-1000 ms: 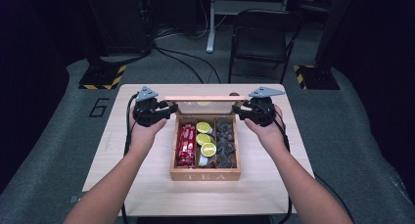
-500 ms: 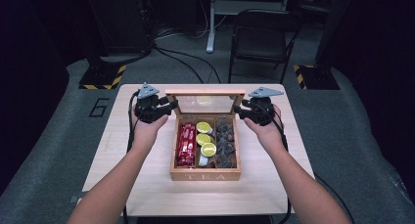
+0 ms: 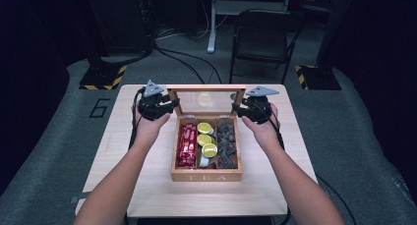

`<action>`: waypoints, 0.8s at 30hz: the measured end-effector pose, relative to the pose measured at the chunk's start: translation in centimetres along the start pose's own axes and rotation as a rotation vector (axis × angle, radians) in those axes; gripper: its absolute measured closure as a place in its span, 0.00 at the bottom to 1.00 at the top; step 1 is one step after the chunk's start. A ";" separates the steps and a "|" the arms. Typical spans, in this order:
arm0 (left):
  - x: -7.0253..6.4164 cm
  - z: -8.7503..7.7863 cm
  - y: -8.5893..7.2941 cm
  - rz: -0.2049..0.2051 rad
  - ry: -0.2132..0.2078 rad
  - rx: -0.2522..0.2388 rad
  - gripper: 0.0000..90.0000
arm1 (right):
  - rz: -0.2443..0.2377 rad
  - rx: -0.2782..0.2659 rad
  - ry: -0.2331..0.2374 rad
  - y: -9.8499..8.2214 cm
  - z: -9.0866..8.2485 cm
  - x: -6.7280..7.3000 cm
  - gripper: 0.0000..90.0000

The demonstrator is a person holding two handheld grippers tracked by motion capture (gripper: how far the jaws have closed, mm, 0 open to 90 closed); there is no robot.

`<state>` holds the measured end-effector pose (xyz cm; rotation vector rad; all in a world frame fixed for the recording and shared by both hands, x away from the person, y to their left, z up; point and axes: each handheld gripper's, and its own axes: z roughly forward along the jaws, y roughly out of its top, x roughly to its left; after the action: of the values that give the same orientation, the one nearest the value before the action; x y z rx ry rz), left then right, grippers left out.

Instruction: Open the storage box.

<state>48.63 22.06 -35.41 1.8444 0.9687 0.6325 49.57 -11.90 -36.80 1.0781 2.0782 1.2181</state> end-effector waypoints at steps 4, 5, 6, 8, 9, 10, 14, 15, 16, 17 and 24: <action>0.1 0.3 -0.1 -0.016 0.008 -0.002 0.69 | -0.001 0.000 -0.006 -0.1 0.4 -0.1 0.61; 0.2 0.3 -0.1 -0.022 0.006 -0.004 0.70 | 0.004 -0.001 -0.007 -0.1 0.5 -0.1 0.61; 0.2 0.4 -0.1 -0.030 0.006 -0.007 0.70 | 0.009 -0.001 -0.009 -0.1 0.6 -0.1 0.61; 0.2 0.4 -0.1 -0.032 0.006 -0.002 0.70 | 0.005 -0.003 -0.012 -0.1 0.8 -0.2 0.61; 0.2 0.5 0.0 -0.026 0.013 -0.005 0.70 | 0.005 -0.004 -0.013 -0.2 0.8 -0.2 0.61; 0.3 0.5 0.0 -0.025 0.016 -0.008 0.71 | 0.009 -0.003 -0.015 -0.2 0.9 -0.2 0.61; 0.4 0.7 0.1 -0.032 0.019 -0.016 0.71 | 0.004 0.007 -0.012 -0.4 1.3 -0.4 0.60; 0.4 0.8 0.1 -0.037 0.018 -0.014 0.71 | 0.011 0.005 -0.009 -0.5 1.4 -0.4 0.60; 0.4 0.8 0.1 -0.042 0.018 -0.016 0.71 | 0.014 0.007 -0.008 -0.5 1.5 -0.5 0.60; 0.5 0.8 0.1 -0.044 0.019 -0.017 0.71 | 0.016 0.009 -0.009 -0.6 1.6 -0.5 0.60; 0.5 1.1 0.2 -0.057 0.028 -0.021 0.71 | 0.011 0.010 -0.018 -0.6 2.0 -0.6 0.59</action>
<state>49.77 21.88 -35.68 1.7871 1.0258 0.6327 51.15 -11.57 -38.25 1.1029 2.0696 1.1996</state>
